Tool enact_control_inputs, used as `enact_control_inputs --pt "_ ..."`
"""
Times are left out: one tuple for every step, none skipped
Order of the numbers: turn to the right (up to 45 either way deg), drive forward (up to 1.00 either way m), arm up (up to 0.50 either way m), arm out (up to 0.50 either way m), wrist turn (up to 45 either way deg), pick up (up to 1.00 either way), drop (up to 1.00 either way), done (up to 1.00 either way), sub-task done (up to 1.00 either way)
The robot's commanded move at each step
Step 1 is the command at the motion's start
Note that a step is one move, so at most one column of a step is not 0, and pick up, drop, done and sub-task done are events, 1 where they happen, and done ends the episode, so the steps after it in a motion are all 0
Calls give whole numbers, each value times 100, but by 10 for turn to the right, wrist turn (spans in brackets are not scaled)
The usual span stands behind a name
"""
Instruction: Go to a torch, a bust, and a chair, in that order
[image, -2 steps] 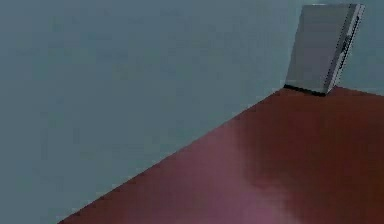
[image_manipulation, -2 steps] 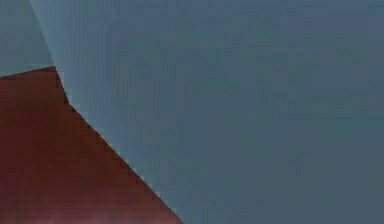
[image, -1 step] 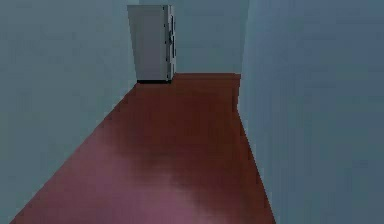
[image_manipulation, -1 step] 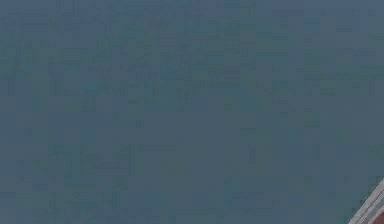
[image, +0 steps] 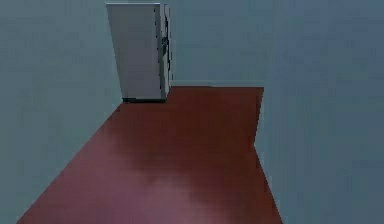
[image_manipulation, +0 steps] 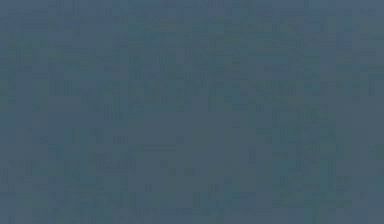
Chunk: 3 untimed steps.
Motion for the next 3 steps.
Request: enact_control_inputs --pt "30 0 0 0 0 0 0 0 0" --pt "0 100 0 0 0 0 0 0 0" --pt "0 100 0 0 0 0 0 0 0"
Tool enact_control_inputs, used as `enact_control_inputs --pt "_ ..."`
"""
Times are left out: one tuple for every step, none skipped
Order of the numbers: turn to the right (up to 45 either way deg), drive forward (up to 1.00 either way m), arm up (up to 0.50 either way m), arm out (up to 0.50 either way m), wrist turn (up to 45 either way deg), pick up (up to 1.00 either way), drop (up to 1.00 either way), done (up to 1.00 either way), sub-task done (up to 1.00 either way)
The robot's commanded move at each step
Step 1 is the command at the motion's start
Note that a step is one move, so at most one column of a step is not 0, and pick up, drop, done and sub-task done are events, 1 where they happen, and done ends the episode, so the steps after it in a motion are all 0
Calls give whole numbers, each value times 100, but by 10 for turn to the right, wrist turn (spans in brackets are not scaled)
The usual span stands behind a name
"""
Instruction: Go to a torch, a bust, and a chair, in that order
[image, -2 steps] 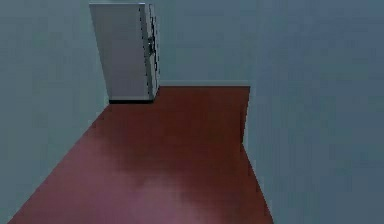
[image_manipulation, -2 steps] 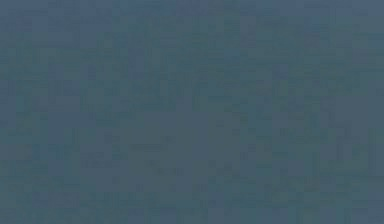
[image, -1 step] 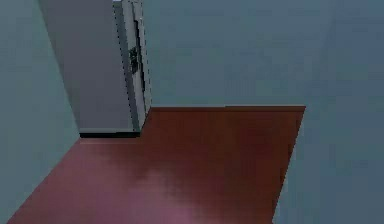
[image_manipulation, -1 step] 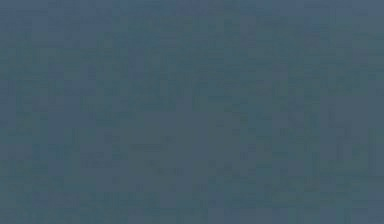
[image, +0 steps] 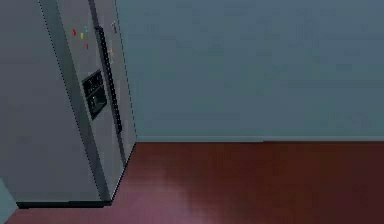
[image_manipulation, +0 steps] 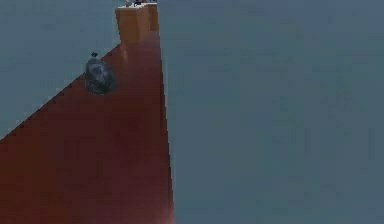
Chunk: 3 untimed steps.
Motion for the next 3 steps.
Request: enact_control_inputs --pt "0 20 0 0 0 0 0 0 0" --pt "390 0 0 0 0 0 0 0 0" --pt "0 35 0 0 0 0 0 0 0"
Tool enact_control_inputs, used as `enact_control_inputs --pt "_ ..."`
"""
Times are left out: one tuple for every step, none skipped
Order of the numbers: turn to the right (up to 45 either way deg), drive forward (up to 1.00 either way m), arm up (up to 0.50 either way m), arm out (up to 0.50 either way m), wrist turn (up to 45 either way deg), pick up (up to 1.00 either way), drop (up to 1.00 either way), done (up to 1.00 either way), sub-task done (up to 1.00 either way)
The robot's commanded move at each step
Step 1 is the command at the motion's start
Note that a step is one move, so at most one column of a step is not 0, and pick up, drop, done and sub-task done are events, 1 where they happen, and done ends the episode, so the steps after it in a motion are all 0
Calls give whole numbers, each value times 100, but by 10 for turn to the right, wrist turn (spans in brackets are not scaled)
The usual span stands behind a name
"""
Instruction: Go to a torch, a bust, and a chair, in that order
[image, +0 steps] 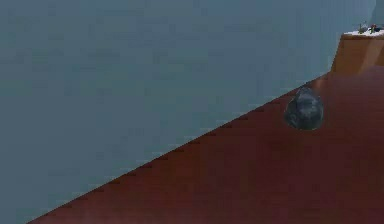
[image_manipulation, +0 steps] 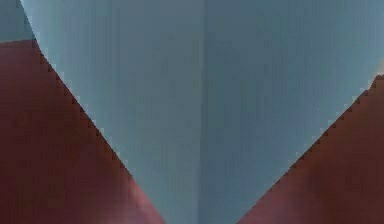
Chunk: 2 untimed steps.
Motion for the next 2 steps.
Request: enact_control_inputs --pt "450 0 0 0 0 0 0 0 0" --pt "0 100 0 0 0 0 0 0 0"
